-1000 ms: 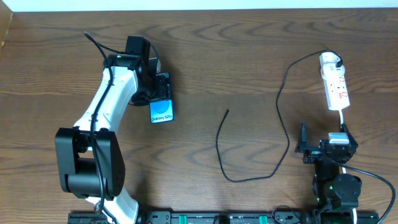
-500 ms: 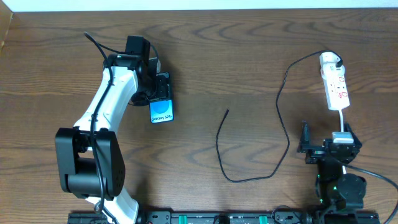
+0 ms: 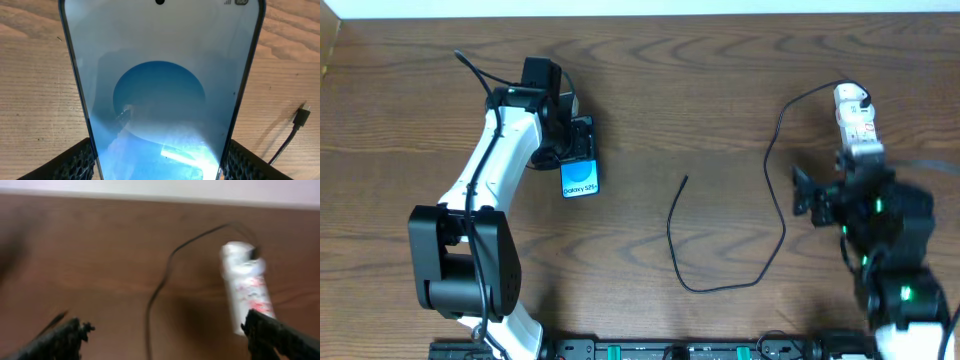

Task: Plug charger to phone and switch on socket
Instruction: 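Swing the right gripper left toward the phone held by the left gripper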

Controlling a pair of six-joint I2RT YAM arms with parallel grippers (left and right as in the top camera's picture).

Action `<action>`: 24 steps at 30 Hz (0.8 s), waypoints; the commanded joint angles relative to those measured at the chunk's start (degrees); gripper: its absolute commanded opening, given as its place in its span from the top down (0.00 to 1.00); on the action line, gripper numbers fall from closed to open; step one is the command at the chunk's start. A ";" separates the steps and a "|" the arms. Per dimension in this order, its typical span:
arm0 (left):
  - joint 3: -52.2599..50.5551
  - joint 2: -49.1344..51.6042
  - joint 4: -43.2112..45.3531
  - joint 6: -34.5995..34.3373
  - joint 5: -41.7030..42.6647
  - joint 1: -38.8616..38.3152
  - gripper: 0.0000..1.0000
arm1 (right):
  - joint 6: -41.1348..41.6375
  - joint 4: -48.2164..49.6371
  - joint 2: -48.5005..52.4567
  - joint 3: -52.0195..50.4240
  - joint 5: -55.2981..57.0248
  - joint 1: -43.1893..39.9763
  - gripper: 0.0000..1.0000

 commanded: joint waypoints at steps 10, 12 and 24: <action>0.79 -1.70 0.04 0.24 -0.35 0.09 0.93 | 16.15 5.09 24.13 12.41 -42.73 0.04 0.01; 0.79 -1.70 0.04 0.07 -0.33 0.09 0.93 | 19.93 6.78 26.67 12.41 -42.86 0.02 0.01; 0.79 -1.70 0.31 -1.88 -0.11 0.09 0.93 | 31.28 7.80 39.65 12.41 -39.15 4.46 0.01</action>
